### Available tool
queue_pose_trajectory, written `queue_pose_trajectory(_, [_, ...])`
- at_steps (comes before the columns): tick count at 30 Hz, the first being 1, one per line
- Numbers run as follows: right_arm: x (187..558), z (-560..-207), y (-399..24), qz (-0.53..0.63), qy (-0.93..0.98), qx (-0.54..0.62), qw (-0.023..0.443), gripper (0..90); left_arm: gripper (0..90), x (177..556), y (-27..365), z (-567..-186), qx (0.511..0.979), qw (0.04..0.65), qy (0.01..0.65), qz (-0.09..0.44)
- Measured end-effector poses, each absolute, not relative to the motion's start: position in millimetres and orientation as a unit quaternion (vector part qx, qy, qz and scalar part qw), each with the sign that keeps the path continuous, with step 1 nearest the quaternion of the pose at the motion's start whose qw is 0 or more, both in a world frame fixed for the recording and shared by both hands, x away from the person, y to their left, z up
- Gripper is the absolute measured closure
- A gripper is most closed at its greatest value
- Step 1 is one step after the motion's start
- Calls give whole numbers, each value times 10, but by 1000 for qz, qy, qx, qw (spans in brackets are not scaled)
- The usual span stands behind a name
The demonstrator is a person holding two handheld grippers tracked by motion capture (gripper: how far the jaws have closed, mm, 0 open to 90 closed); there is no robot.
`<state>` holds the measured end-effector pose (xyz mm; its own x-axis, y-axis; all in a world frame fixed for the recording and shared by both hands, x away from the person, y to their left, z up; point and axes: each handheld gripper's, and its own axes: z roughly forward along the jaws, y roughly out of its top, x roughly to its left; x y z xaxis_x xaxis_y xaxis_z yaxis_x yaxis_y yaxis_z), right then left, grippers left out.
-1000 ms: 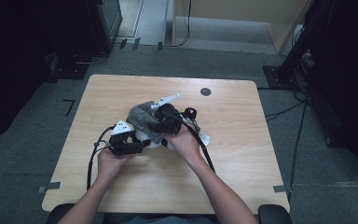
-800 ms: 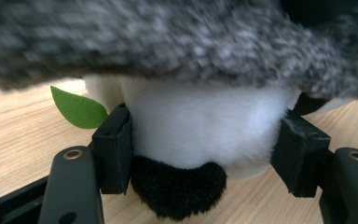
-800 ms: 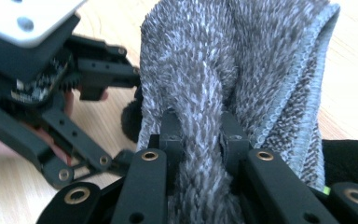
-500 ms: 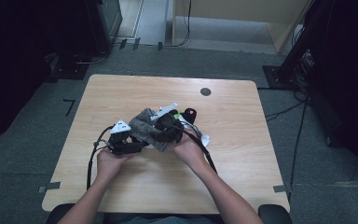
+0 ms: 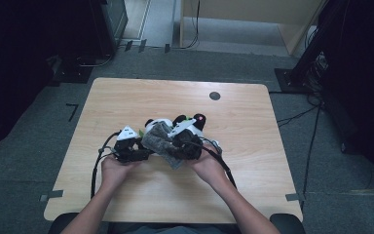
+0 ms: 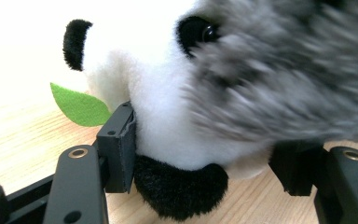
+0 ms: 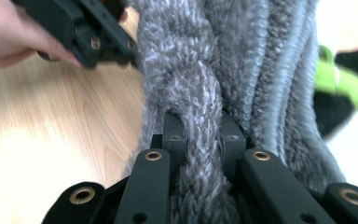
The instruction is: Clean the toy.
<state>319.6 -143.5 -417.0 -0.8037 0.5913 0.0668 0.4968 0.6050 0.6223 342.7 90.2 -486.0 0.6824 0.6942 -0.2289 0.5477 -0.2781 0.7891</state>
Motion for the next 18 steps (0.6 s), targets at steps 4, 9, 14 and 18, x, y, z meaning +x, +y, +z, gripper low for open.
queue_pose_trajectory(4, [3135, -4206, -1557, 325, 891, 309, 68, 793, 356, 3422, 898, -4857, 799, 454, 386, 84])
queue_pose_trajectory(9, [3063, -4241, -1632, 317, 897, 299, 70, 794, 361, 3422, 899, -4857, 798, 453, 387, 84])
queue_pose_trajectory(14, [2993, -4252, -1747, 303, 901, 303, 72, 794, 367, 3426, 900, -4858, 796, 456, 388, 81])
queue_pose_trajectory(18, [2978, -4286, -1872, 304, 899, 308, 63, 794, 372, 3421, 896, -4856, 798, 455, 386, 84])
